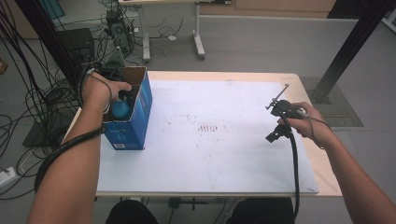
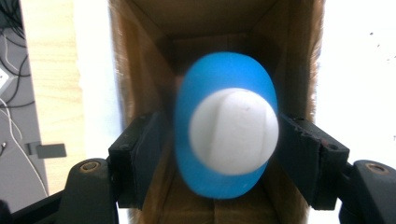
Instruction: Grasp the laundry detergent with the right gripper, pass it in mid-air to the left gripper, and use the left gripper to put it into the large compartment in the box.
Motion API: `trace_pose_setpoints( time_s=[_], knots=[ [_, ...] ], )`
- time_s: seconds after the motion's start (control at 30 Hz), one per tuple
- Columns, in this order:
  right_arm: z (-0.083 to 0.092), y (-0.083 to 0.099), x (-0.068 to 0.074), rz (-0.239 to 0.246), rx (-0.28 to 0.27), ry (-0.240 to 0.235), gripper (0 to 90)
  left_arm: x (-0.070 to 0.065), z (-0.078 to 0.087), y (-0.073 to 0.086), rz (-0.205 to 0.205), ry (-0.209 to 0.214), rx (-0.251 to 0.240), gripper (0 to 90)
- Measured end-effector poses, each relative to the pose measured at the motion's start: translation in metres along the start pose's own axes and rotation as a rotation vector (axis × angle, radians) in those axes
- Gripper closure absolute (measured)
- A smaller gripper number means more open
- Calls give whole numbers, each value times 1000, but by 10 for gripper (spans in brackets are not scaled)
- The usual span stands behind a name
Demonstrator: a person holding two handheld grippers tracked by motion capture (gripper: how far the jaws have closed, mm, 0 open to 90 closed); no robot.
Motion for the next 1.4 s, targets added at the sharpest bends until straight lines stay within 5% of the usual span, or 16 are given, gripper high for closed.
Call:
trace_pose_setpoints(
  time_s=[0.37, 0.77, 1.4],
  knots=[
    [3, -4, 2, 5, 1, 7, 62, -2, 36, 3, -29, 3, -43, 302],
    [6, -8, 2, 15, 6, 15, 60, -28, 76, 8, -94, 59, -94, 231],
    [7, -8, -1, 8, 27, 23, 56, -71, 95, 13, -211, 136, -122, 103]
  ],
)
Point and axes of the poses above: each handheld gripper's, and its own axes: z roughly backward along the jaws, y roughly out of its underside, x roughly to its left, the point moved 1 cm from there along -z, roughly forward along the jaws, and after that the axes turned 4 degrees about -z, right-handed, at the moved point
